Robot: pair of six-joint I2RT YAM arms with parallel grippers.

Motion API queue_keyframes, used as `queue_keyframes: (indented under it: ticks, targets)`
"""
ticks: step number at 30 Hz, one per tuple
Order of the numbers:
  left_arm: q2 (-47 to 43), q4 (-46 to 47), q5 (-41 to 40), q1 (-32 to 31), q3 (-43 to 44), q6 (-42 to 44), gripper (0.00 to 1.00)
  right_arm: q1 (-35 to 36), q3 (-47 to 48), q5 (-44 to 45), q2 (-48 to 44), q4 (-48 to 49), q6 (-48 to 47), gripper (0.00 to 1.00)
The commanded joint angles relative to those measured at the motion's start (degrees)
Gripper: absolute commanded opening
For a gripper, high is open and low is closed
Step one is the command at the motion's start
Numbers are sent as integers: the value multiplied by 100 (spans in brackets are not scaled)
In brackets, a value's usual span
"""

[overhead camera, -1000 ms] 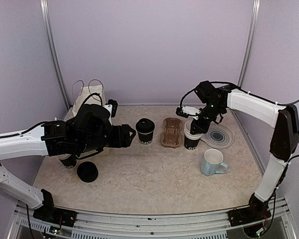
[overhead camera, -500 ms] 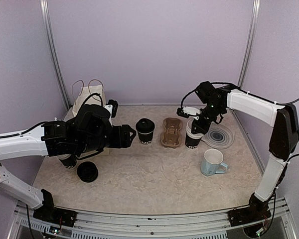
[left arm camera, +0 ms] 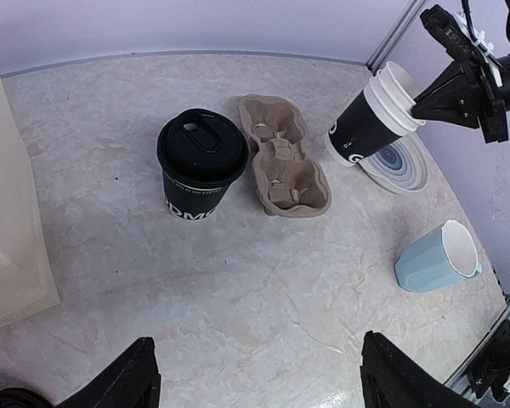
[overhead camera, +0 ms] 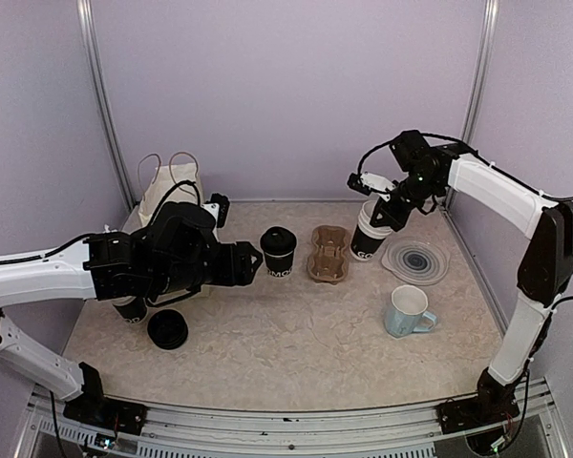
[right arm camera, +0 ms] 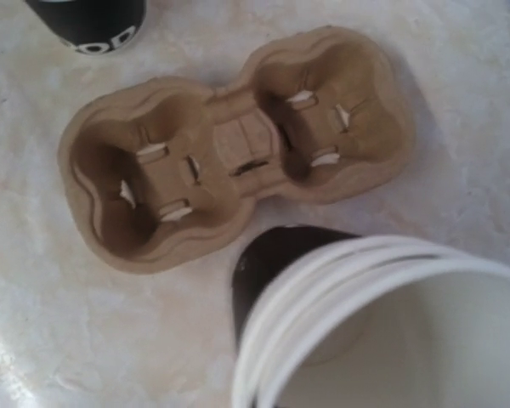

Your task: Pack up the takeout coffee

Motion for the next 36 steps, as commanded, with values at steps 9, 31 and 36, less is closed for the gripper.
queue_keyframes:
  ticks: [9,31,36]
  targets:
    - [525,566,425,-44,383,118,80,-562,528,-776,108,-804,61,0]
    - [4589,4028,1736,5,2722,-1816,65,-233,-644,-1215,-875,-708,-32,0]
    - [5068,4288,2109,59,2981,-2145,61,-226,-977,-1370,-1011,-625,-73,0]
